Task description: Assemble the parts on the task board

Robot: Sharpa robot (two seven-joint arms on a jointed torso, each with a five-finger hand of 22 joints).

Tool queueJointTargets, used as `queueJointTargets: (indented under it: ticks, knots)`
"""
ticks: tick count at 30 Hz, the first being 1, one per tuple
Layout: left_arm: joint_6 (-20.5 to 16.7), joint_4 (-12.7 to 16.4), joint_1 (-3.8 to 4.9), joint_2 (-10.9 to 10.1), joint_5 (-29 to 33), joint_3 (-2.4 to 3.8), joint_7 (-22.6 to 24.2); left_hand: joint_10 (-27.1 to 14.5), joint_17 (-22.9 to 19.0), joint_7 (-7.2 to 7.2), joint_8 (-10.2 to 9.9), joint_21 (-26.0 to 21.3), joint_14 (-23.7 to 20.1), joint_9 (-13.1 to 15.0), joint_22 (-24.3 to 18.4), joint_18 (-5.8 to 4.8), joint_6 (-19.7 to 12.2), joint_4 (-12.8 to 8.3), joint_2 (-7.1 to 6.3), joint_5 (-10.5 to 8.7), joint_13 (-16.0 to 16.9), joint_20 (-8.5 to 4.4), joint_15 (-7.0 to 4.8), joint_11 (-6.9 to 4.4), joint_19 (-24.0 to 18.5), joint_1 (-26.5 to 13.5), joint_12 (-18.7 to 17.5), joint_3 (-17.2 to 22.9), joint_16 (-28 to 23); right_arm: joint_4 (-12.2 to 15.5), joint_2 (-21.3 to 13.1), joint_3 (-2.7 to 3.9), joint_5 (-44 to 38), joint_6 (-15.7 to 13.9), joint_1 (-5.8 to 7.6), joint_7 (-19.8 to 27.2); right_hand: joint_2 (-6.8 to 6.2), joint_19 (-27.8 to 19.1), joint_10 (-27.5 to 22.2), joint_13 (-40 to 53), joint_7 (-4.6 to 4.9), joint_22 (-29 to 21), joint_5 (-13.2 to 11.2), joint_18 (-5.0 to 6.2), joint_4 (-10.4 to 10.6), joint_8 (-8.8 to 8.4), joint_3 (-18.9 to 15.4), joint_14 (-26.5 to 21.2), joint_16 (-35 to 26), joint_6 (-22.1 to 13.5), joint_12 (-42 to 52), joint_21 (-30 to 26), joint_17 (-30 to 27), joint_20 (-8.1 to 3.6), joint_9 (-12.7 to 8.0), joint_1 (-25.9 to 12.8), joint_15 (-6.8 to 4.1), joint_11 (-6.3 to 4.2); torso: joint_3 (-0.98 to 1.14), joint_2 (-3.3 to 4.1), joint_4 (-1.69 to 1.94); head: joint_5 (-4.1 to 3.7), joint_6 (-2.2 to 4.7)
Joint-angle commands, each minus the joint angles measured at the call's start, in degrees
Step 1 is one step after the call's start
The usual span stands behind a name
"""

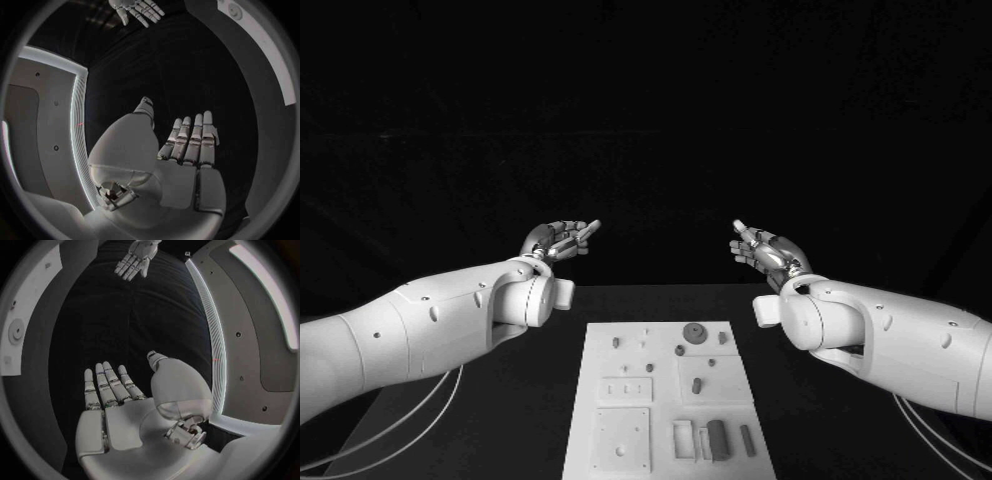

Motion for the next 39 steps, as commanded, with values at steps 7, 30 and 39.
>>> queueJointTargets:
  ticks: [7, 30, 39]
  knots:
    - [11.8, -5.9, 3.45, 2.0, -4.5, -1.98, -11.4, 5.4, 1.5, 1.99, 1.5, 1.8, 5.6, 1.1, 1.7, 1.48, 3.8, 0.8, 0.82, 0.44, 0.7, -0.45, 0.01, 1.8, 5.3, 3.1, 1.7, -0.5, 3.1, -7.1, 1.5, -1.91, -3.3, 20.6, 3.87, -11.1, -3.32, 10.0, 9.4, 0.8, 7.45, 11.9, 0.4, 4.24, -7.9, 4.16, -1.8, 8.3, 4.2, 7.4, 2.5, 1.8, 2.1, 0.25, 2.6, 14.5, 0.6, 1.04, 0.0, 0.0, 0.0, 0.0, 0.0]
    - [16.8, 0.8, 3.34, -3.5, -6.0, -3.98, -3.4, 28.6, 9.4, 1.27, 4.5, 12.0, 29.7, 1.7, 6.6, 5.53, 22.5, 0.9, 1.57, 0.69, 5.2, -6.05, -7.81, -2.28, 26.4, 11.2, 9.2, 1.2, 15.6, -10.9, 3.1, -2.66, -60.4, 9.4, 3.43, -15.1, -7.34, 46.4, 38.4, 9.9, 3.46, 11.2, 0.5, 10.6, -11.5, 6.42, -3.2, 42.9, 23.3, 19.9, 14.6, 13.1, 13.3, -5.85, 1.2, 15.3, -11.29, -8.22, 0.07, 1.69, 0.02, 0.06, -1.5]
    - [18.1, 3.5, 3.33, -4.3, -7.0, -4.0, -4.1, 26.9, 10.2, 2.44, 2.0, 10.6, 27.0, 0.8, 6.5, 4.74, 20.2, 1.0, -0.34, 0.38, 4.8, -6.56, -6.75, -1.39, 24.0, 3.6, 6.9, -5.0, 13.7, -6.4, 2.2, -2.66, -72.4, 11.8, 2.97, -18.6, -6.37, 57.1, 34.6, 42.4, 0.24, 16.5, 0.5, 10.59, -14.9, 5.92, -6.0, 45.6, 54.4, 25.5, 52.3, 33.0, 35.6, -13.48, 2.1, 14.2, -16.17, -11.97, -0.16, 3.69, 0.81, -0.44, -1.26]
